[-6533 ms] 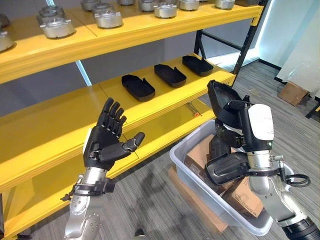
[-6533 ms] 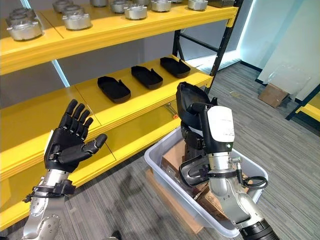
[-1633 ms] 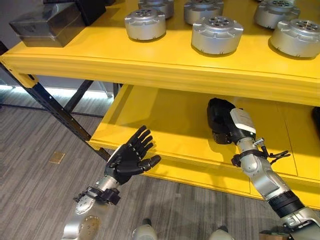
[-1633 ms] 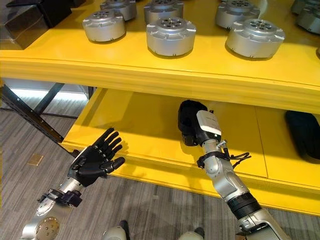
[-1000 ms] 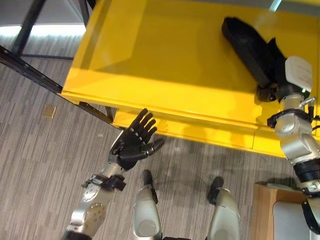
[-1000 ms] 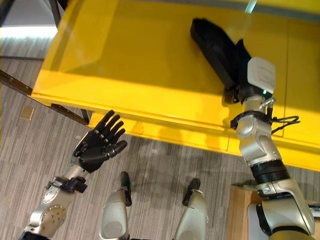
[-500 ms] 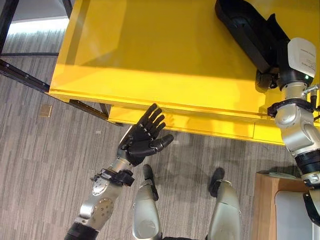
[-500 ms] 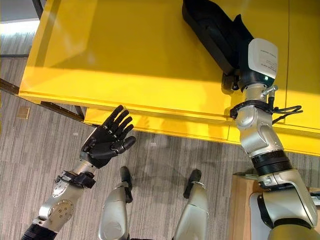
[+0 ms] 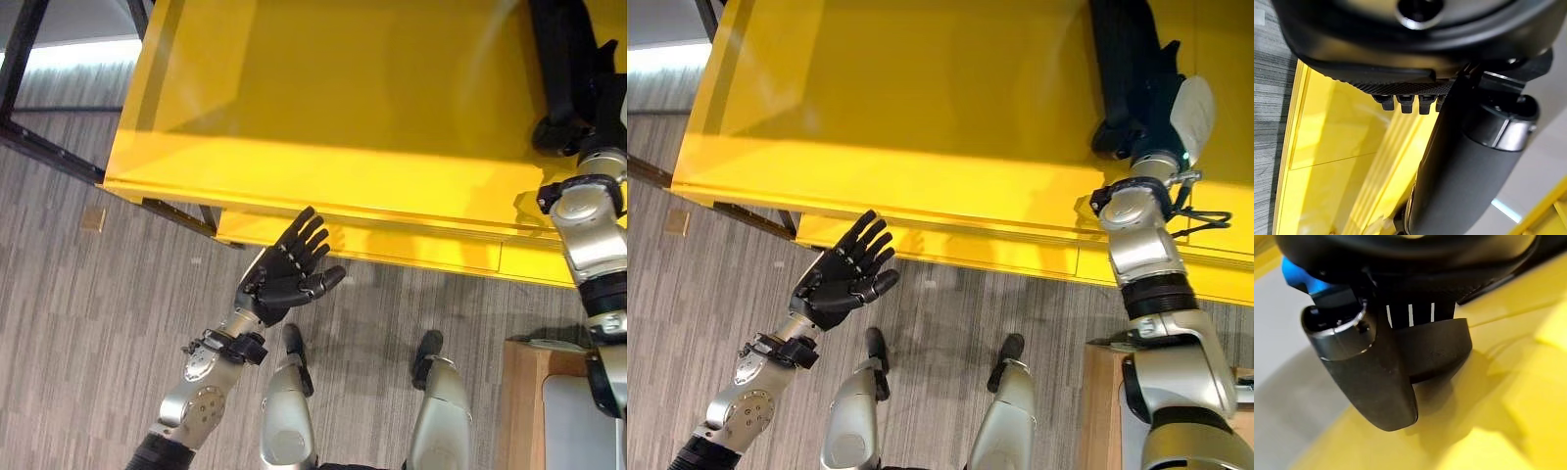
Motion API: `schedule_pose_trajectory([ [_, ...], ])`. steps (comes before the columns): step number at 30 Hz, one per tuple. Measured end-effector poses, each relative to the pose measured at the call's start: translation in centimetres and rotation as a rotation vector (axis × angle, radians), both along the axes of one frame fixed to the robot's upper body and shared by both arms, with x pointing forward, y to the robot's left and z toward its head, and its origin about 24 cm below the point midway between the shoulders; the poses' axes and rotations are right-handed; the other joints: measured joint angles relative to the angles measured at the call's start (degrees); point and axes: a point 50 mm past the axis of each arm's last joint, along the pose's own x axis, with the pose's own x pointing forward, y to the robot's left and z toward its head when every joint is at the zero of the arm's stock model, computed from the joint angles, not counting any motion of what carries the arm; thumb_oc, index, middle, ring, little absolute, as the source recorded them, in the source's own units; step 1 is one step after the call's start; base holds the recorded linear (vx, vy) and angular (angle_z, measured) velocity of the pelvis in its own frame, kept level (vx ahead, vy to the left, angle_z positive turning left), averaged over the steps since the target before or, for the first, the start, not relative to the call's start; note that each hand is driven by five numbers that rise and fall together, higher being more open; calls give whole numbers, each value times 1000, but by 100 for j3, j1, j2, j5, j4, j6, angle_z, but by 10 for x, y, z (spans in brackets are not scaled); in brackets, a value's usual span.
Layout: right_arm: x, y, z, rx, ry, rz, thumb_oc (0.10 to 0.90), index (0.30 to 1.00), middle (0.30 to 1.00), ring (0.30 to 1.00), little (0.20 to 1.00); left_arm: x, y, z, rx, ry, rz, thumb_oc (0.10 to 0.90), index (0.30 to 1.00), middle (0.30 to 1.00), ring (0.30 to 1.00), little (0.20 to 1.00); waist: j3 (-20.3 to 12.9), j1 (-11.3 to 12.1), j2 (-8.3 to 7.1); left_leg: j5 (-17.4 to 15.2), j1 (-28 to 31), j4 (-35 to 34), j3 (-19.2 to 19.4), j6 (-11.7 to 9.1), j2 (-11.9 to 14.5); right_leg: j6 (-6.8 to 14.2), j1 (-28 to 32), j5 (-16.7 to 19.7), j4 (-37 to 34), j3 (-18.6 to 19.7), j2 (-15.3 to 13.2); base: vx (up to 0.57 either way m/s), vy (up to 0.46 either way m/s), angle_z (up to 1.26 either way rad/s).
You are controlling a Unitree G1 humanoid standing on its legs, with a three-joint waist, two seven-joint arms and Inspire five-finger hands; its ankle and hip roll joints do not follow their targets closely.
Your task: Move parts from the plastic box to the shelf.
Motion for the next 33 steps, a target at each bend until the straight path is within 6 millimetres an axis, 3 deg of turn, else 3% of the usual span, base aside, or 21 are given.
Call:
schedule_pose_trajectory([
  [5,-1,-3,1,67,-20,19,400,300,300,300,300,-1,-1,3,-4,-10,-1,900,1000,1000,1000,1000,2,-14,35,-3,58,0,48,5,-12,24,75,35,-67,9,-4,36,31,-1],
  [22,3,3,-4,-74,99,14,400,300,300,300,300,-2,-5,-1,-6,5,-15,900,1000,1000,1000,1000,-1,-17,107,22,119,14,34,5,8,-12,80,2,41,22,-2,4,1,-1],
  [23,3,3,-4,-73,104,14,500,440,440,440,440,-2,-5,-1,-6,5,-15,900,1000,1000,1000,1000,-1,-15,107,23,119,16,31,5,9,-10,80,0,44,21,-2,-12,-46,2],
  [24,3,2,-4,-71,117,17,900,1000,1000,1000,1000,-2,-5,-1,-7,6,-15,900,1000,1000,1000,1000,-1,-9,107,26,118,18,26,4,12,-9,80,-4,51,15,0,-9,-50,1],
  [27,3,1,-3,-60,142,35,900,1000,1000,1000,1000,-2,-6,-1,-7,7,-17,900,1000,1000,1000,1000,-2,7,106,31,118,28,2,3,23,-38,85,-31,87,8,5,-1,-48,3],
  [33,10,1,-10,141,168,147,900,1000,1000,1000,1000,-3,-10,-4,18,38,-76,900,1000,1000,1000,1000,-7,21,95,57,118,31,-50,-7,95,-80,120,-82,112,-55,56,-2,-6,1],
])
